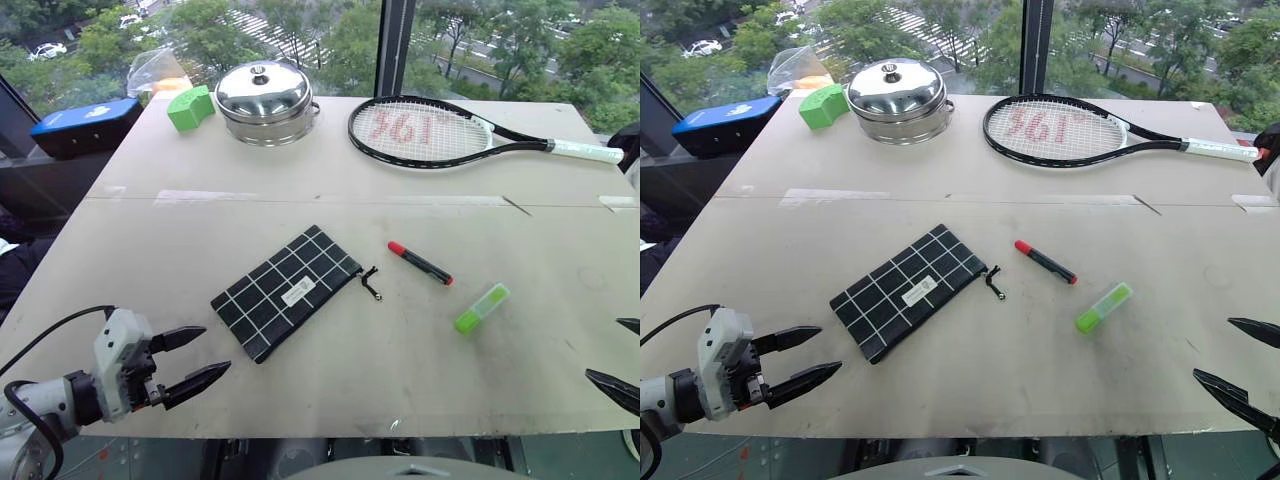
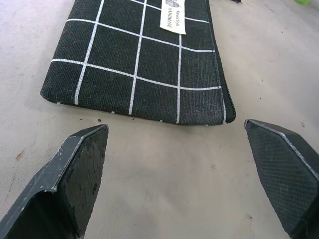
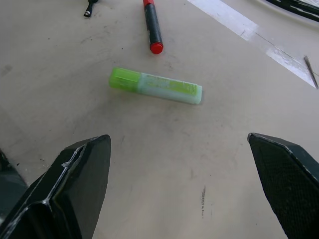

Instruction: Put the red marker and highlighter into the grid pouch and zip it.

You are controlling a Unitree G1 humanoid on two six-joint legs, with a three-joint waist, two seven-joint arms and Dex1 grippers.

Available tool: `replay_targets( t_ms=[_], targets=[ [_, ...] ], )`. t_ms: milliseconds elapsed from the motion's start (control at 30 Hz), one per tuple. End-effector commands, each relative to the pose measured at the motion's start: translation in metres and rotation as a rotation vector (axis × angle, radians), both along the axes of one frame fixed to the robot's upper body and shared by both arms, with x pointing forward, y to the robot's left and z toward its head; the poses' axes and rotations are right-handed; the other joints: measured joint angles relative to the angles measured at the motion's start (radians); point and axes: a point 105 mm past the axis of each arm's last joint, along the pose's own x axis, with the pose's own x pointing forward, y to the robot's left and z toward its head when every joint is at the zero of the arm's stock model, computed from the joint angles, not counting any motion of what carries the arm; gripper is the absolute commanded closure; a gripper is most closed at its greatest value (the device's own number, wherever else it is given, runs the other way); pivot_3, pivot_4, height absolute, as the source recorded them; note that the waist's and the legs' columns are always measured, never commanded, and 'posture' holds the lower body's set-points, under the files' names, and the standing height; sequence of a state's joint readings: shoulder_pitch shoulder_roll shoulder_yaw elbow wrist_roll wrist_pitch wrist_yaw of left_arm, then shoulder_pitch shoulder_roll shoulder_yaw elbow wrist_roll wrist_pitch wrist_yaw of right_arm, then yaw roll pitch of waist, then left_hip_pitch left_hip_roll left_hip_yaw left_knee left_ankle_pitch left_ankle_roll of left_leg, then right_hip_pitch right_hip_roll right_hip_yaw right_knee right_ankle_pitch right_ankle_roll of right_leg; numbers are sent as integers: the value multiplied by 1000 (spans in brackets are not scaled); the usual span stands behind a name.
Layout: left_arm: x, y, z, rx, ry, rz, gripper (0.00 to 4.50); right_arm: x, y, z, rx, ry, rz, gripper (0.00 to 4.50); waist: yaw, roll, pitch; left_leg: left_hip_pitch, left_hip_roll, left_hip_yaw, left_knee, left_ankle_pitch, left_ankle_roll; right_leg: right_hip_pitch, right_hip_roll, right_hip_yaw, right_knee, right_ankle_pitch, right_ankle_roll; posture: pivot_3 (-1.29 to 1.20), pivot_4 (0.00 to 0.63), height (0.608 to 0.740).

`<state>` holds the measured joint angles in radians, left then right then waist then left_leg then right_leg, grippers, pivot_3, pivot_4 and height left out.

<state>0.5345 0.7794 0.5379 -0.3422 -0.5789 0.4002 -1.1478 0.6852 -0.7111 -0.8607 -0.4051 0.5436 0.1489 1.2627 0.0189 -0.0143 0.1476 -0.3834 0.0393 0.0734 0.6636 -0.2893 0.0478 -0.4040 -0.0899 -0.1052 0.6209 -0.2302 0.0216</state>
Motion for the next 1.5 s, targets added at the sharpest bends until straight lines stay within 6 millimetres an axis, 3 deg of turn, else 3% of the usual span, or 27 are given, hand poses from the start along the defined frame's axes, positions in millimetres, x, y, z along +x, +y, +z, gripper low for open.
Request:
replay_targets(
  t_ms=[33, 133, 233, 467, 667, 867, 1100, 1500],
  targets=[
    [1, -4, 11, 16, -70, -14, 56, 6, 6, 3, 26, -26, 40, 0, 0, 0, 0, 0, 0, 0, 0, 0, 0, 0, 0, 0, 0, 0, 0, 0, 150, 740],
    [8, -12, 22, 33, -189, -36, 56, 16, 19, 5, 82, -48, 99, 0, -3, -2, -1, 0, 0, 0, 0, 0, 0, 0, 0, 0, 0, 0, 0, 0, 150, 740],
    [5, -15, 20, 105, -254, -83, 56, 19, 32, 8, 95, -70, 168, 0, -2, -1, 0, 0, 0, 0, 0, 0, 0, 0, 0, 1, 0, 0, 0, 0, 150, 740],
    [2, -23, 2, 442, -571, -245, 56, 8, 89, 16, 124, -34, 490, 0, 4, 2, -3, 0, 0, 2, -1, 1, 3, 0, 0, 0, -2, 2, -4, 0, 150, 740],
    [-4, -23, -20, 568, -652, -296, 56, 4, 116, 19, 124, -39, 620, 0, 6, -1, -5, 0, 0, 2, 0, 0, 4, 0, 0, 0, -2, 1, -1, 0, 150, 740],
    [5, -43, -34, 625, -744, -285, 56, -1, 127, 19, 152, -38, 647, 0, 29, 0, -9, 0, -1, 3, 1, 0, 5, 1, -1, 0, -2, 1, -1, 0, 150, 740],
    [31, -59, -37, 672, -804, -218, 56, 6, 131, 18, 164, -56, 651, 0, 34, 10, -15, 2, -1, 3, 3, -1, 6, 3, -1, 0, 0, 0, 0, 0, 150, 740],
    [64, -77, -52, 677, -734, -178, 56, 12, 136, 17, 157, -76, 628, 0, 40, 15, -19, 4, -1, 2, 5, 0, 7, 6, -1, -2, 1, 0, 0, 0, 150, 740]
  ],
)
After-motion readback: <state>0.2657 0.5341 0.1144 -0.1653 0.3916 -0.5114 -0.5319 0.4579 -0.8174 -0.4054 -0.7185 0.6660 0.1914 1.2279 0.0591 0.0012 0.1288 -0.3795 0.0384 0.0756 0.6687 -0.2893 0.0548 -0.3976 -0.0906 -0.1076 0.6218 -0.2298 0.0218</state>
